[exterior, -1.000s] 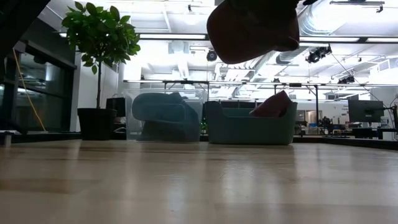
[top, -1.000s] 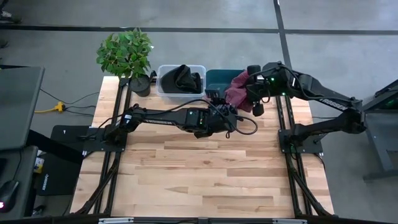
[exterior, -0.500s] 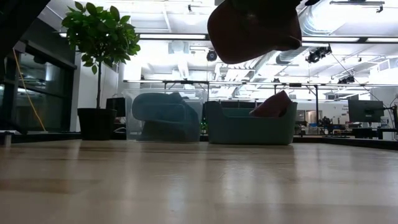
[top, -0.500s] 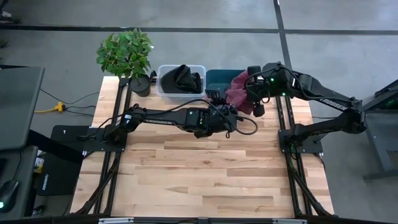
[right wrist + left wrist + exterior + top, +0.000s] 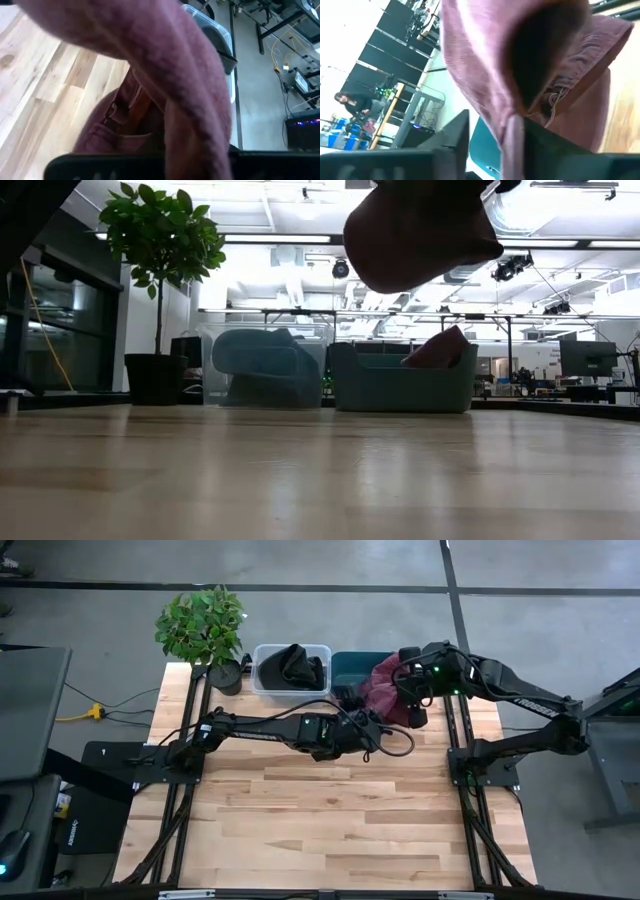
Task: Pick & Place hat
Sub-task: Put the red cap into the blue bin
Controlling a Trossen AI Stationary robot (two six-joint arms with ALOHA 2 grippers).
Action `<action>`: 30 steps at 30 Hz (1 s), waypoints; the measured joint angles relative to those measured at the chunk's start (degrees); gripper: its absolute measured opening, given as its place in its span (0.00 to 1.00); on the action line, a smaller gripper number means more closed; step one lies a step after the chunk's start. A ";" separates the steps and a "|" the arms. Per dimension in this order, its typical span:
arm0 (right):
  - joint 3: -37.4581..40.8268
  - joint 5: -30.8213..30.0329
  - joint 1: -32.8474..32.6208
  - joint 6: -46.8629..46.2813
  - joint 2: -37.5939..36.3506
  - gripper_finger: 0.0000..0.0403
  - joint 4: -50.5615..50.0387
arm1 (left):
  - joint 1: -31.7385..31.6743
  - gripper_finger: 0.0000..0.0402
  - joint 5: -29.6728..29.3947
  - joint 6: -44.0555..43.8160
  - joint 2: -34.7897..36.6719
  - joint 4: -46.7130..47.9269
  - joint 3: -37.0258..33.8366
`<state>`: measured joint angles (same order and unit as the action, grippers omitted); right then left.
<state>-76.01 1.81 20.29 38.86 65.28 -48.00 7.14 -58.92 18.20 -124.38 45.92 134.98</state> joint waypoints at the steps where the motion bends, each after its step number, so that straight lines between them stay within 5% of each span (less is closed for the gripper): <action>1: 0.00 -0.03 0.00 0.02 0.00 0.00 -0.10 | 0.00 0.34 -0.10 -0.67 0.00 0.01 0.00; 9: 0.04 -0.97 2.59 -0.23 0.00 0.00 -0.84 | 0.00 0.64 1.89 -1.85 0.00 0.88 0.00; 17: 0.04 -3.40 6.30 2.73 -0.02 0.00 -2.11 | -0.31 0.71 3.06 -4.58 0.02 3.95 0.00; 25: 0.04 -8.32 7.85 8.43 -0.02 0.00 -0.73 | -2.43 0.71 8.62 -28.70 0.04 25.86 0.00; 30: 0.04 -9.65 8.81 11.64 -0.02 0.00 2.30 | -4.57 0.71 18.75 -42.76 0.02 34.57 0.00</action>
<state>-75.96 -7.84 29.11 50.49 65.25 -45.70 2.57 -40.17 -24.56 -124.36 80.50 134.98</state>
